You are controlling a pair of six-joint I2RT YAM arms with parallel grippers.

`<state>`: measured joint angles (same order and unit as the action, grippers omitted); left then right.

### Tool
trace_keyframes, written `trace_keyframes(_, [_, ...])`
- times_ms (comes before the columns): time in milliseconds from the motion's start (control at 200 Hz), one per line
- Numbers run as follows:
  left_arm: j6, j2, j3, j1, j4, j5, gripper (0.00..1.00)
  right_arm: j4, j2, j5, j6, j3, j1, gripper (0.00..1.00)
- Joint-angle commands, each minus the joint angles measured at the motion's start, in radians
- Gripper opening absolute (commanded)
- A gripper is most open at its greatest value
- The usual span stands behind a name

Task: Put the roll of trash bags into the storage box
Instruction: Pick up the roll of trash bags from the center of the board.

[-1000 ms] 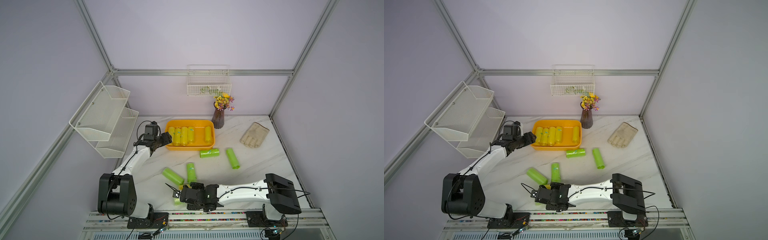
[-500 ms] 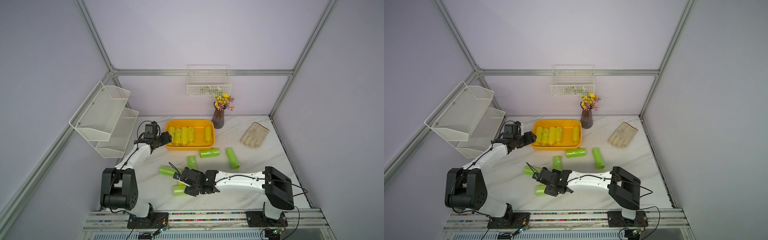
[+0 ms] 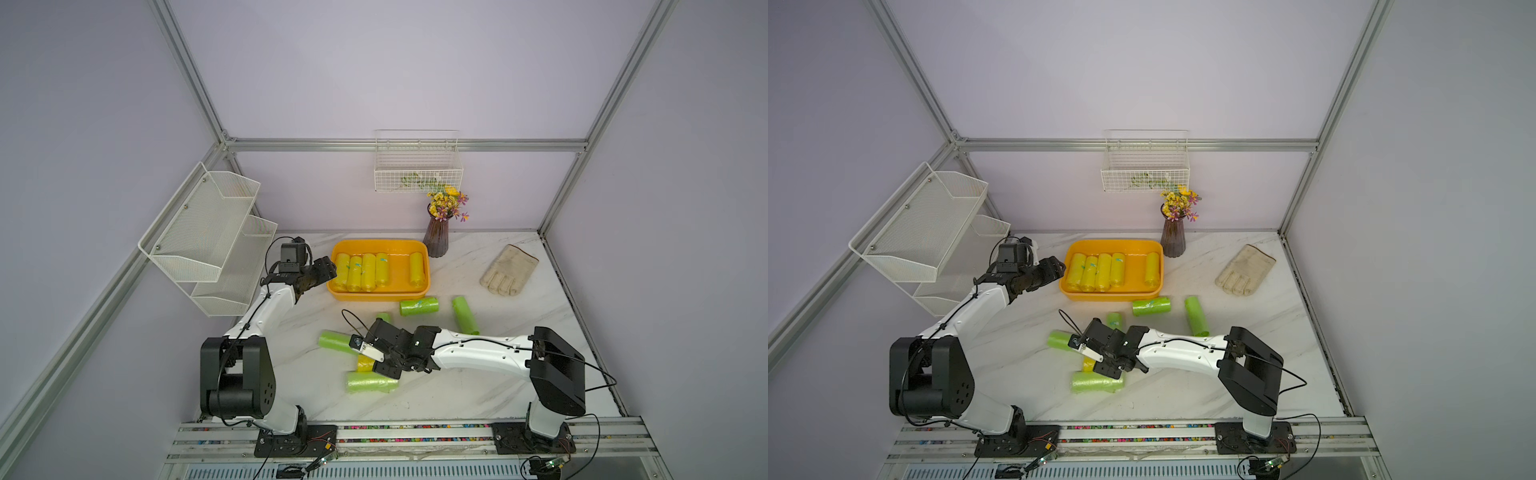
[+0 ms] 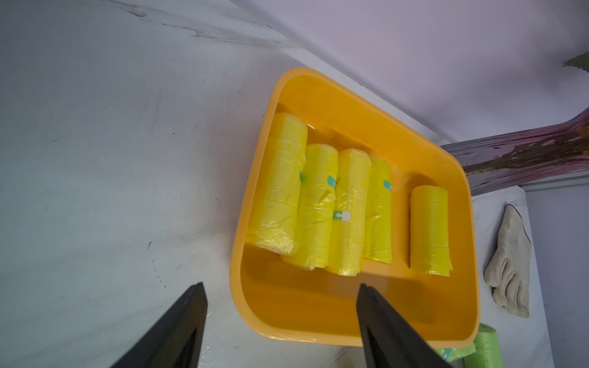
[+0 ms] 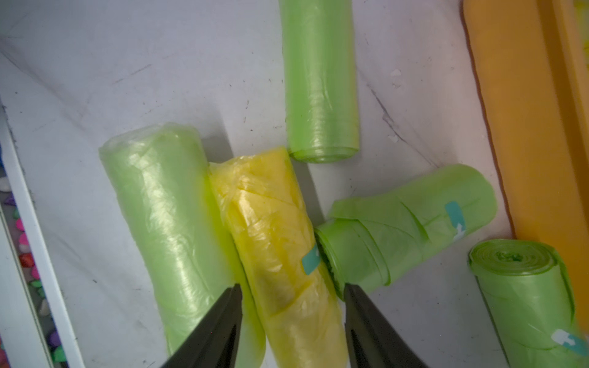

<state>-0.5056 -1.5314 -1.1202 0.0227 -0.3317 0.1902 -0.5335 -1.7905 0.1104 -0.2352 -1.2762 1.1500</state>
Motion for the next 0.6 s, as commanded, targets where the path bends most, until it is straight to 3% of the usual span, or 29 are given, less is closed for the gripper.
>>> trace_keyframes(0, [0.001, 0.028, -0.013, 0.02, 0.007, 0.021, 0.74, 0.001, -0.03, -0.03, -0.049, -0.033, -0.013, 0.53])
trace_keyframes(595, [-0.005, 0.028, 0.011, 0.046, 0.016, 0.049, 0.74, 0.027, -0.104, -0.084, -0.11, -0.025, -0.021, 0.48])
